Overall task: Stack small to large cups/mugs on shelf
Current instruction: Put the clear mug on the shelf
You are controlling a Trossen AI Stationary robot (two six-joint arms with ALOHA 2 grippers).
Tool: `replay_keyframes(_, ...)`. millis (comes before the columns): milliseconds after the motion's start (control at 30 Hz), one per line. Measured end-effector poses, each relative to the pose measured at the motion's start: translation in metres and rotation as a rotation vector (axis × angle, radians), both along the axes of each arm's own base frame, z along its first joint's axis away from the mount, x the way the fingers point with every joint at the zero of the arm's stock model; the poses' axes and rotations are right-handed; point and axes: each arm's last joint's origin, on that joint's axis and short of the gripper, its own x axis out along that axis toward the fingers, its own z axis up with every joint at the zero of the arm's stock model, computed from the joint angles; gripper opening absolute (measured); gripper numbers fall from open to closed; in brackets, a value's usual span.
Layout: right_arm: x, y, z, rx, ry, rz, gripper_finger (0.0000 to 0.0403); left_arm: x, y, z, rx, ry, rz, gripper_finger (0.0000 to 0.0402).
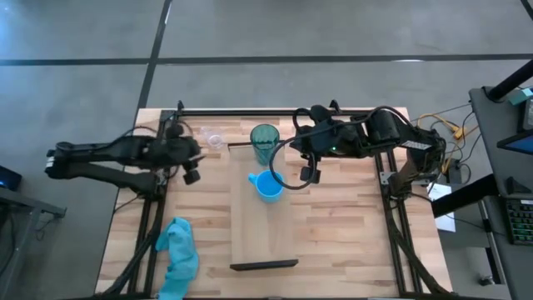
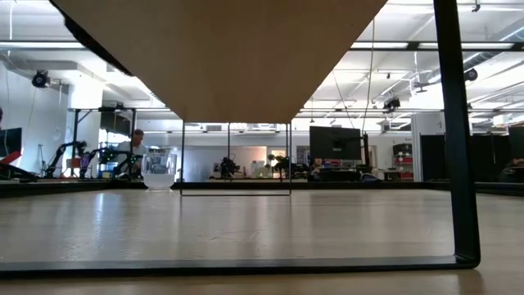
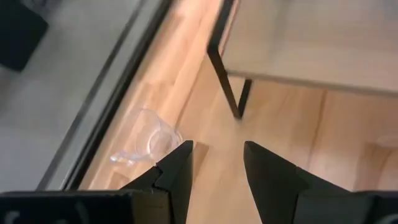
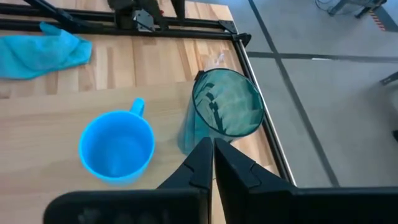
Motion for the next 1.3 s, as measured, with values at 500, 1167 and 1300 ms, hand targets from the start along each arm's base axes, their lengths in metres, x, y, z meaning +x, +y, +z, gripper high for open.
replay_keyframes(500, -0.001, 0.009, 0.000, 0.035, -0.012, -0.001, 0.0009, 0.025, 0.047, -0.023, -0.065, 0.221, -0.080, 0.0129)
replay_keyframes(1167, -0.003, 0.017, -0.001, 0.070, -0.016, -0.011, 0.0009, 0.052, 0.137, -0.072, -0.166, 0.438, -0.207, 0.0129)
replay_keyframes(1300, -0.004, 0.017, -0.003, 0.068, 0.004, -0.014, 0.0009, 0.059, 0.149, -0.077, -0.153, 0.432, -0.202, 0.0129)
